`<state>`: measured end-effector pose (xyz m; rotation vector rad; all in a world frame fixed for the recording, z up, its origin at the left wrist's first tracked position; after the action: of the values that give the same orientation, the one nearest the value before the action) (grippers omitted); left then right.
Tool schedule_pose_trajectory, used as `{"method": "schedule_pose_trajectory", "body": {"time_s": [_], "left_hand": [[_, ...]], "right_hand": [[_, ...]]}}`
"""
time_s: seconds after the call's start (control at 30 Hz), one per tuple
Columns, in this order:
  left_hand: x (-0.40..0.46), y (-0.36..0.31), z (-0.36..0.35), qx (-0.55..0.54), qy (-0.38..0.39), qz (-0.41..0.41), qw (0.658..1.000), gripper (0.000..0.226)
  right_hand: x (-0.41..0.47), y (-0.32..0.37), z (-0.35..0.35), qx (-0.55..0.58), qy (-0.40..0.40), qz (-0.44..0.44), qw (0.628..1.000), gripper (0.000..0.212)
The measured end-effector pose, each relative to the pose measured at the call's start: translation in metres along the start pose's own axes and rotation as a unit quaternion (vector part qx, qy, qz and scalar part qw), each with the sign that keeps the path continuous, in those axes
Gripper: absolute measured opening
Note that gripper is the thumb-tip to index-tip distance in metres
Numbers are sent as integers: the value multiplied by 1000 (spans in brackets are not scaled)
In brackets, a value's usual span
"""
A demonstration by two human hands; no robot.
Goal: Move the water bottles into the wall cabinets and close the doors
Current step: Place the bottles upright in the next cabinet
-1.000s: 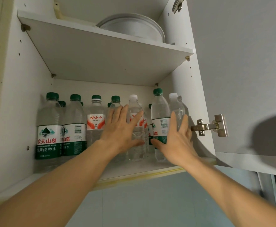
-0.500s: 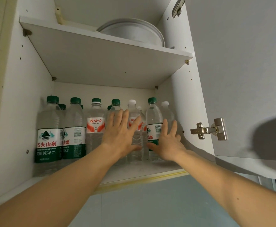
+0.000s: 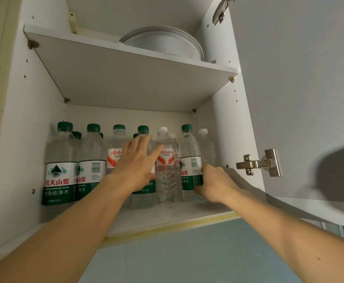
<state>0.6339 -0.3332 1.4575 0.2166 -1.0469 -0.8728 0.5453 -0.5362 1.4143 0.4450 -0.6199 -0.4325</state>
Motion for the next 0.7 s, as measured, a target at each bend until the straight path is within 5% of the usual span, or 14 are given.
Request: {"method": "schedule_pose_trajectory", "body": {"time_s": [0.43, 0.57, 0.7], "left_hand": [[4, -10, -8, 104, 2, -11, 994, 109], [7, -21, -7, 65, -8, -74, 995, 98], [27, -38, -7, 76, 7, -119, 990, 96]], "right_hand": [[7, 11, -5, -38, -10, 25, 999, 35], [5, -6, 2, -63, -93, -4, 994, 36], [15, -21, 2, -32, -55, -48, 997, 45]]}}
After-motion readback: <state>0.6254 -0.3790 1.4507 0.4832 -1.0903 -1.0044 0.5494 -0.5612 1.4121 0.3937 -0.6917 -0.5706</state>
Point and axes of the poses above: each hand's wrist, its own x-axis towards the middle knuckle, its own z-axis out of the back of the hand, y = z × x, the point moved 1 cm from there along x, towards the middle knuckle, and after that the axes turned 15 degrees about -z, right-handed, at the moved point
